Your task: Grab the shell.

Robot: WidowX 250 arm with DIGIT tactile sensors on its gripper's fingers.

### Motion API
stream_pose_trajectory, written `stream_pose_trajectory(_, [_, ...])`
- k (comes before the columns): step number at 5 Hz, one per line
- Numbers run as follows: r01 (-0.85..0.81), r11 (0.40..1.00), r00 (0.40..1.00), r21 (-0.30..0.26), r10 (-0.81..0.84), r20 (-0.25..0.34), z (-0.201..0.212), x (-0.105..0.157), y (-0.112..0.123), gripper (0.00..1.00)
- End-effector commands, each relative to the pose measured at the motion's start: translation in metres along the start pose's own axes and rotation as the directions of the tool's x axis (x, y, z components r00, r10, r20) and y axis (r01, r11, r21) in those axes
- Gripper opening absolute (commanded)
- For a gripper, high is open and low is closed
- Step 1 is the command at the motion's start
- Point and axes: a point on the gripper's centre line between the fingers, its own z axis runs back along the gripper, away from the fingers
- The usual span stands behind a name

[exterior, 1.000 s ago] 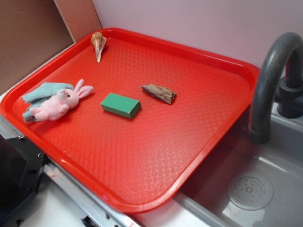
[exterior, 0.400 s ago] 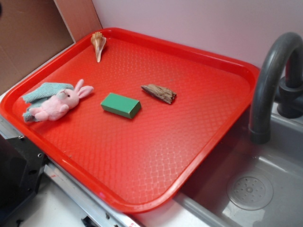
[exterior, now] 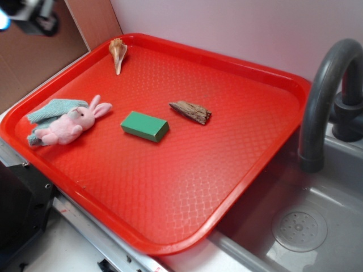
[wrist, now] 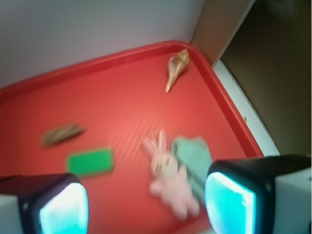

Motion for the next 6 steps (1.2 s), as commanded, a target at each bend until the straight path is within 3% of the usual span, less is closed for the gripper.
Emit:
stream_pose_trajectory(1, [-0.143,0.989,0.982,0.023,0.139,0.13,-0.046,0.04,0.019,1.0])
stream_pose_trajectory(3, [-0.273,0.956,0.952,0.108,0.252,0.177,-0.09,0.069,0.031,1.0])
stream_pose_trajectory(6, [-0.294,0.936,0.943,0.194,0.25,0.219,-0.151,0.094,0.036,1.0])
